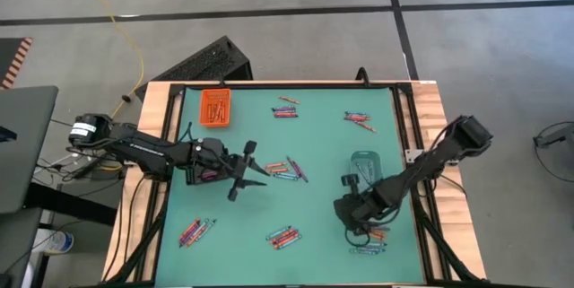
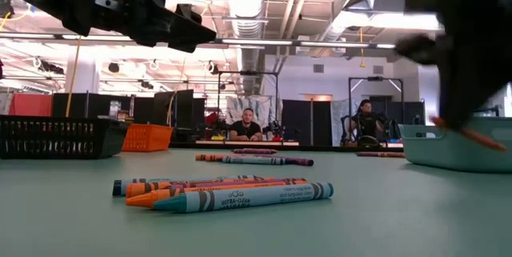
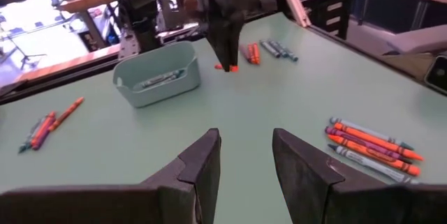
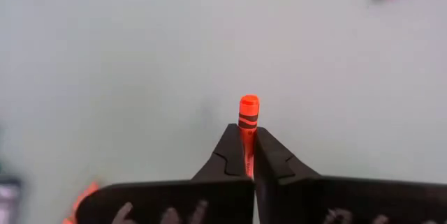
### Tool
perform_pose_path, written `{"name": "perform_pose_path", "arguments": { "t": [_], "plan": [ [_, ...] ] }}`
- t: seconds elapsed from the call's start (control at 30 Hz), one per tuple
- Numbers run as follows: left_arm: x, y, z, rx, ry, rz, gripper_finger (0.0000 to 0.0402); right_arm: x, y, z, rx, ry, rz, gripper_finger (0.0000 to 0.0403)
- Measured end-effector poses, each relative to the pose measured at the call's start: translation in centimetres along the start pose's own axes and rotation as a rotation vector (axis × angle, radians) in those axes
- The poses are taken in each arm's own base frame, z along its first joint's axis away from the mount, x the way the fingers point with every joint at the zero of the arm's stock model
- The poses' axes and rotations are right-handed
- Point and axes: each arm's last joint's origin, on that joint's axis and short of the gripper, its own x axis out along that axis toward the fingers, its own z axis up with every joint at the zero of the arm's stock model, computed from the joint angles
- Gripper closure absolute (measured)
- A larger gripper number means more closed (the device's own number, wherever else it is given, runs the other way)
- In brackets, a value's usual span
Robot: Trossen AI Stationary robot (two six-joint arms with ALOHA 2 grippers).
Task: Sort crayons
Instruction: Put the orange crayon into the orange bin
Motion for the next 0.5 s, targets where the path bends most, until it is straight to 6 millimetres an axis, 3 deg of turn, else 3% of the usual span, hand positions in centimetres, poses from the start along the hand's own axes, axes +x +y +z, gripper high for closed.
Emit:
{"name": "perform_pose_path", "arguments": {
  "t": [0.13, 0.3, 0.5],
  "plan": [
    [0.0, 0.0, 0.2, -0.012, -0.026, 0.001, 0.0280, -2.1, -0.5, 2.2, -0.016, -0.274, -0.053, 0.0400],
    [0.0, 0.0, 0.7, -0.025, -0.078, -0.039, 0.0280, -3.3, -1.4, 5.2, -0.036, -0.569, -0.064, 0.0400],
    [-0.1, -0.6, 0.9, 0.010, -0.134, -0.239, 0.0280, -1.3, -3.7, 7.8, 0.037, -0.730, -0.116, 0.0401]
  ]
}}
